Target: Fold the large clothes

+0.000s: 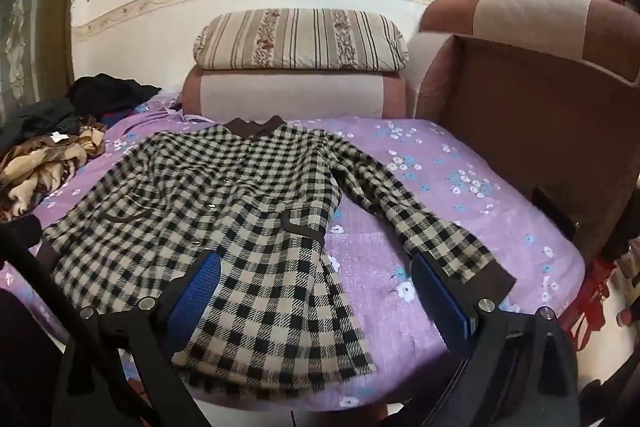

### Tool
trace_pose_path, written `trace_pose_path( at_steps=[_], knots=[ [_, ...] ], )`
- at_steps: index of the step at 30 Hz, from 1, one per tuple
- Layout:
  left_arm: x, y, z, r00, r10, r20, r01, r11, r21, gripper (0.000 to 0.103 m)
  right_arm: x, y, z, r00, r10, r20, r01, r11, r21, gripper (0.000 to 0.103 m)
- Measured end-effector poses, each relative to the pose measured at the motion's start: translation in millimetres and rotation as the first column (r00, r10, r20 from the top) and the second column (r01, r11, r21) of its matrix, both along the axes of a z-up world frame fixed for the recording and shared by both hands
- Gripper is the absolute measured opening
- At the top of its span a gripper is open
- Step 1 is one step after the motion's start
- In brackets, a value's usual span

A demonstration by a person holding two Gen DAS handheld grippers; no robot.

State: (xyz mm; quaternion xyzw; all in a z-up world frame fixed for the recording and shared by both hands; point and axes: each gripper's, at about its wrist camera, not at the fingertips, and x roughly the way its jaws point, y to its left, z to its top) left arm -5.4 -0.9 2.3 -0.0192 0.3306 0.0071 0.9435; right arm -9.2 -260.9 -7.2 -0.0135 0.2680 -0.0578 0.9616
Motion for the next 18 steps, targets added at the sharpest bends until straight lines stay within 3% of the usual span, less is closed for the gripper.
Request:
trace_pose_path(
  at_steps=[8, 13, 18],
  knots=[
    [-1.3, -2.0, 10.2, 0.999, 0.007, 0.031, -0.008, 0.999, 0.051, 0.101, -6.3, 14.3, 20.8, 0.997, 0.013, 0.072, -0.011, 0.999, -0.03, 0.099],
    [15.4, -4.1, -11.4, 1.0, 0.011, -0.017, -0.01, 0.997, 0.075, 0.101, 9.1, 18.5, 8.8, 0.999, 0.03, 0.032, -0.029, 0.999, -0.041, 0.099],
    [29.4, -5.5, -28.8, 0.998, -0.008, -0.056, 0.011, 0.999, 0.048, 0.101, 22.3, 16.1, -12.3, 0.999, 0.032, -0.029, -0.033, 0.999, -0.04, 0.099]
  ],
)
